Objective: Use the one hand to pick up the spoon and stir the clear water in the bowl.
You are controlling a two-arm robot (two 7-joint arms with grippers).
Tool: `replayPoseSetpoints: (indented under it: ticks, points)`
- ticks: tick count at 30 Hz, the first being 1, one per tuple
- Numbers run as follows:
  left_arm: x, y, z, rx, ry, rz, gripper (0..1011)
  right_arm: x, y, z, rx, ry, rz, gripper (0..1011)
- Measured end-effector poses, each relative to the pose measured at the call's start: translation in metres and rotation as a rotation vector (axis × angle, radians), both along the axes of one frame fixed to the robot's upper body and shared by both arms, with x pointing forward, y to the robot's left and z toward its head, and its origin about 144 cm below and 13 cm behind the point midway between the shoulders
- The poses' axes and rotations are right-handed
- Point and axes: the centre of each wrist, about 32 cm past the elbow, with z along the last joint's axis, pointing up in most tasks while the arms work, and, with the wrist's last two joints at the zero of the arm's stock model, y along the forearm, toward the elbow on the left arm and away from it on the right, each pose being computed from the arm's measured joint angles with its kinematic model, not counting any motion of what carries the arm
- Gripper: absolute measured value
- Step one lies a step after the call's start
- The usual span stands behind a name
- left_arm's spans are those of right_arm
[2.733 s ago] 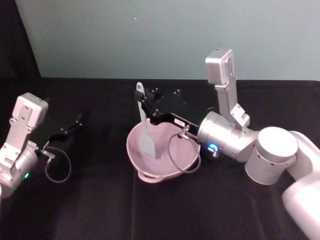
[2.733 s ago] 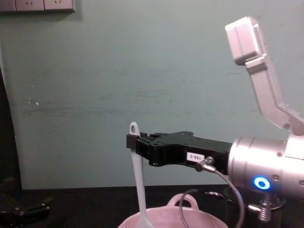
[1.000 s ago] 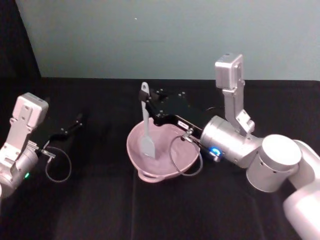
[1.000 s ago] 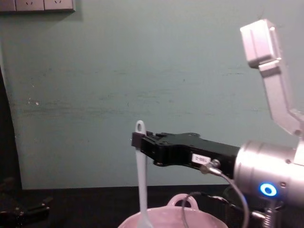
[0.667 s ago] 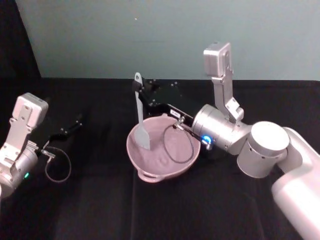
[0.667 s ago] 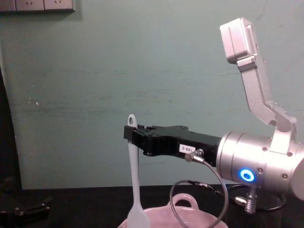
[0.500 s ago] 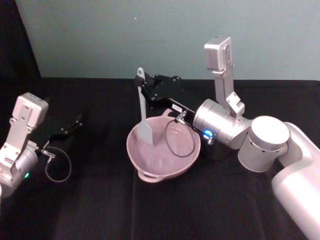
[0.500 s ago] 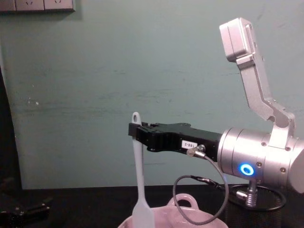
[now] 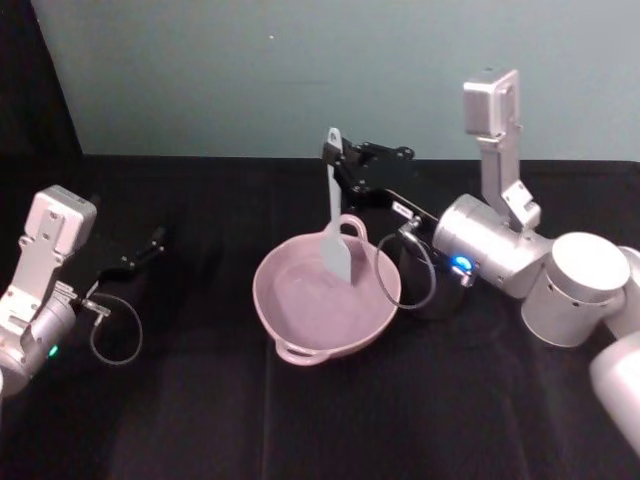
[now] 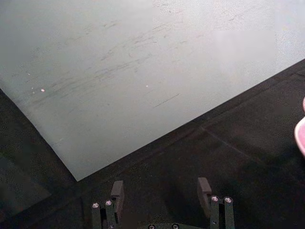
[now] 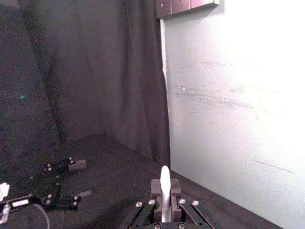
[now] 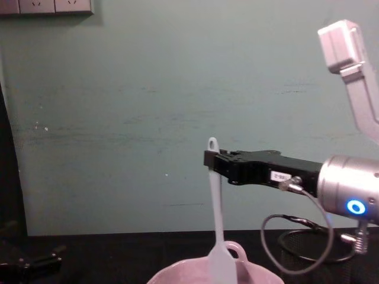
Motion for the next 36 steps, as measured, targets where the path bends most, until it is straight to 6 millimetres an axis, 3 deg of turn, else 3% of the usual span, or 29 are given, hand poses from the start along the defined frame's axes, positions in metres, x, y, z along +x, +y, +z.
replayPoseSetpoints:
  ticks: [9, 18, 27, 36]
  points:
    - [0.000, 0.000, 0.000, 0.000, 0.000, 0.000, 1011, -0.024, -0.011, 0.000, -0.006, -0.003, 0.002, 112]
    - [0.000, 0.000, 0.000, 0.000, 0.000, 0.000, 1011, -0.038, 0.004, -0.009, 0.012, 0.011, 0.052, 112]
    - [0.000, 0.000, 0.000, 0.000, 0.000, 0.000, 1011, -0.029, 0.029, -0.012, 0.026, 0.015, 0.100, 112]
    - [0.000, 0.000, 0.000, 0.000, 0.000, 0.000, 1011, -0.011, 0.038, -0.009, 0.030, 0.011, 0.094, 112]
